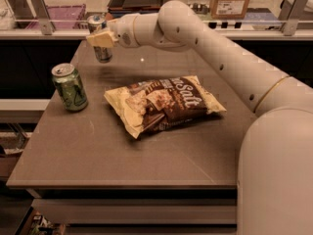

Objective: Pick redbull can

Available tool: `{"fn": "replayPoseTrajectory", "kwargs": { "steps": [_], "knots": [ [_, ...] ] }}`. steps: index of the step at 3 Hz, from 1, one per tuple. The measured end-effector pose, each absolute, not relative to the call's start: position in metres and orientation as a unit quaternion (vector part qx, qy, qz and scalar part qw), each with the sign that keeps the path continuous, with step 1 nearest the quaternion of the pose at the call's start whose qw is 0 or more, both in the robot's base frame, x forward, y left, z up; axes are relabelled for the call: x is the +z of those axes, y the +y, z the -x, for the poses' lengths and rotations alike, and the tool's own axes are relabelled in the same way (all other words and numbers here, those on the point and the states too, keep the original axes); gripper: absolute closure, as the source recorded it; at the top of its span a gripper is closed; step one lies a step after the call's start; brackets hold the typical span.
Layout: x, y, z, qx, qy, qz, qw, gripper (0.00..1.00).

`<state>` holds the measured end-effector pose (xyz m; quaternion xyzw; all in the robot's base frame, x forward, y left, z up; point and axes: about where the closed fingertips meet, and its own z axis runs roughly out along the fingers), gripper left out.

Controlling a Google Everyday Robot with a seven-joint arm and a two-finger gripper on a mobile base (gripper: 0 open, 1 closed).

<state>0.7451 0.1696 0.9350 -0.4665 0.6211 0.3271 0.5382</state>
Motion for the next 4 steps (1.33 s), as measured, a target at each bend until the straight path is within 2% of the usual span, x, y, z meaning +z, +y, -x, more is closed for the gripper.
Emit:
{"fn": "replayPoseTrajectory", "kwargs": {
  "steps": [3, 4],
  "knots": [
    [1.014, 0.172, -0.741, 0.289, 0.595, 0.507, 0.552, 1.0],
    [1.014, 0.172, -0.741, 0.289, 0.595, 0.507, 0.552, 1.0]
  ]
}}
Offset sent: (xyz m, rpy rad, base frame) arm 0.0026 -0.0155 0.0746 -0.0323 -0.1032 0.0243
